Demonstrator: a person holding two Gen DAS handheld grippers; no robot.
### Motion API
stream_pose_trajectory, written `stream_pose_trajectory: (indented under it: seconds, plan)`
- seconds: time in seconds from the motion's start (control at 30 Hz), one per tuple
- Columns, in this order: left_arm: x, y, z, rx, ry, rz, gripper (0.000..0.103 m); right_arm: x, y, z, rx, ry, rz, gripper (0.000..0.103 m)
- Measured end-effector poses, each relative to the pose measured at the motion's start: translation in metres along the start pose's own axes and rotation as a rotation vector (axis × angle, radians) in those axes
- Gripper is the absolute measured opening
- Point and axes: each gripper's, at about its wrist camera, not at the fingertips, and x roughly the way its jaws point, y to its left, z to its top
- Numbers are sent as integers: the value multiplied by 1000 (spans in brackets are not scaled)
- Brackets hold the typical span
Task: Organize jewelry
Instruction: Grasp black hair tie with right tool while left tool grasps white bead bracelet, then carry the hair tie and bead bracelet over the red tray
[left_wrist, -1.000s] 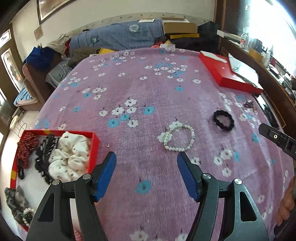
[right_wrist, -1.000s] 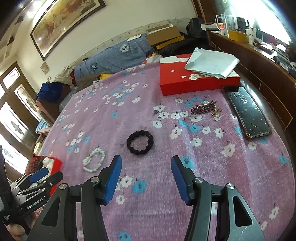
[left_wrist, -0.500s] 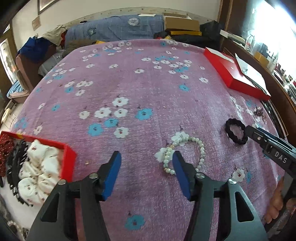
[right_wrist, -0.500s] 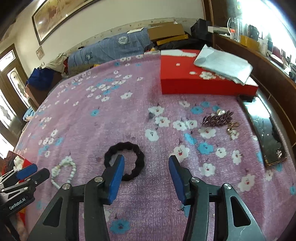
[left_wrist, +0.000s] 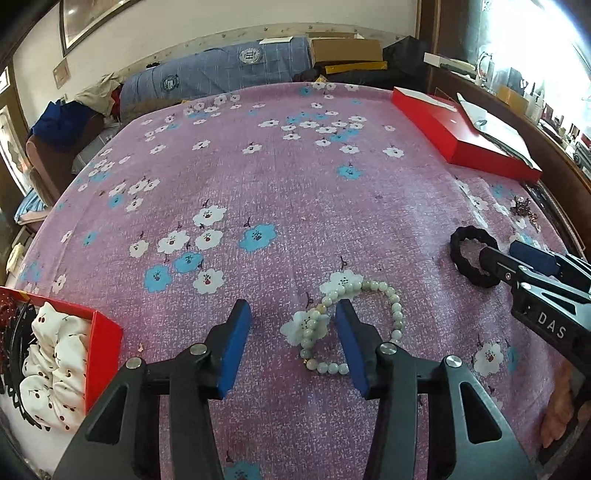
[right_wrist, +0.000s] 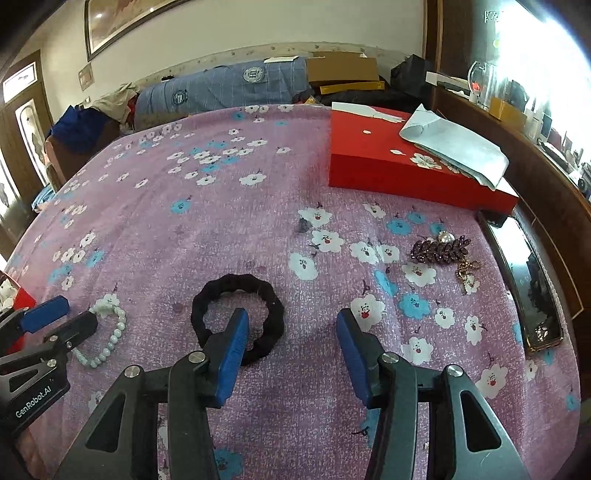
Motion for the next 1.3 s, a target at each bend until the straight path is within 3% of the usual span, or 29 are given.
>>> stream_pose_trajectory:
  seconds: [0.2,0.3,0.4,0.6,0.73,1.07,1.3]
  plan:
    - [-5,-4,-6,31,2,-75,43,1,3,0,-24,4,-13,53]
    - [-10,-14,-12,77,-14,-88,19,1,5,0,-38,5,-23,50]
    - [-12,-21,-14,94,-20,-88,5,0,6,0,-46,3,-30,37]
    - [-17,-18,-13,61,-5,-101,5,-2,14,-1,-80,-4,-4,15]
    - [-38,-18,-13,55,-36,-112,5,-3,12,-2,-56,-8,12,11]
    - [-82,-12,-20,18,-79,-155,5,-12,6,-8,5,-23,56,10]
    - [-102,-9,-38,-13,-61,-164,5,-24,16,-7,4,-19,77,10]
